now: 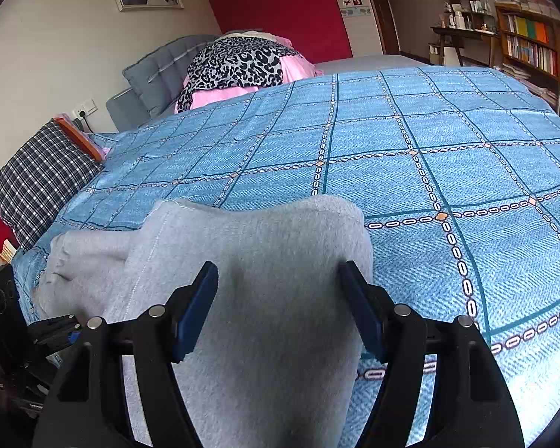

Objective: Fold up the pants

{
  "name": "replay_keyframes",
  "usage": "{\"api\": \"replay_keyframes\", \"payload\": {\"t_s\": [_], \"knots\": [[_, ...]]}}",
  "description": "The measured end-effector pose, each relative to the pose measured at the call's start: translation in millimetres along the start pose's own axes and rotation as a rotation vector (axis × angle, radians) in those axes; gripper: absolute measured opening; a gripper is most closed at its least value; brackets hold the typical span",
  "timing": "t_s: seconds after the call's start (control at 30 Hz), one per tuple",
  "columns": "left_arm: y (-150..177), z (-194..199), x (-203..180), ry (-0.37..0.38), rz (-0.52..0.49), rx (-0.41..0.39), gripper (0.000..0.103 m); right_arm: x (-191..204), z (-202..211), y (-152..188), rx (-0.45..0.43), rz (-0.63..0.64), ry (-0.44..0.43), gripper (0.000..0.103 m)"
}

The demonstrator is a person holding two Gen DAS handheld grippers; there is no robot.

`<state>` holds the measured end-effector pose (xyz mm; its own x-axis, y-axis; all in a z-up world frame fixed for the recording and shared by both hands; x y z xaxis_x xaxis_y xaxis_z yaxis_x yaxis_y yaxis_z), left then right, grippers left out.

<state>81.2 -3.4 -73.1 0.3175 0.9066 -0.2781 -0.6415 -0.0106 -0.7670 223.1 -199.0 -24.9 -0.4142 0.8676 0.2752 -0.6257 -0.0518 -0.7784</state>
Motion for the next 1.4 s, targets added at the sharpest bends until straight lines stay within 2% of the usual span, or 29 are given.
{"api": "replay_keyframes", "payload": {"t_s": [0.13, 0.33, 0.37, 0.4, 0.57, 0.7, 1.03, 1.23, 1.4], "knots": [[0.3, 1.7, 1.4, 0.013, 0.01, -0.004, 0.053, -6.2, -22.8, 2.4, 0.065, -0.002, 0.02, 0.07], [0.3, 9.3, 8.5, 0.037, 0.077, -0.002, 0.053, 7.8, -27.5, 10.3, 0.051, 0.121, 0.103, 0.073], [0.1, 12.2, 10.7, 0.036, 0.096, 0.001, 0.058, 9.7, -26.6, 10.5, 0.046, 0.131, 0.117, 0.073], [0.9, 14.7, 13.9, 0.018, 0.114, 0.011, 0.068, 12.1, -24.3, 10.4, 0.035, 0.143, 0.134, 0.073], [8.2, 43.9, 30.4, -0.047, 0.164, -0.02, 0.068, 37.8, -4.6, 10.2, -0.041, 0.224, 0.157, 0.073], [8.9, 81.6, 44.5, -0.105, 0.202, -0.098, 0.068, 66.2, 4.5, 17.1, -0.068, 0.253, 0.108, 0.073], [24.8, 167.7, 95.3, -0.308, 0.318, -0.245, 0.068, 142.4, 0.7, 49.5, -0.04, 0.397, -0.036, 0.073], [39.9, 202.3, 112.4, -0.383, 0.382, -0.3, 0.068, 156.0, -13.4, 64.6, 0.006, 0.422, -0.056, 0.073], [52.2, 210.4, 126.4, -0.449, 0.419, -0.303, 0.068, 154.9, -26.5, 71.2, 0.029, 0.413, -0.058, 0.075]]}}
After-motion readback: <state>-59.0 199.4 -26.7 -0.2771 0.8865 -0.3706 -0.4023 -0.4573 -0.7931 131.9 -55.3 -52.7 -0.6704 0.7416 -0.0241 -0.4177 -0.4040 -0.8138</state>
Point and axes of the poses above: each gripper's, at about its wrist camera, not at the fingertips, and z roughly against the way its jaws point, x to its left, y to its underside, the point moved 4 cm from there along -z, roughly the way its jaws point, and after that the axes turned 3 degrees about -x, right-handed, at the moved point
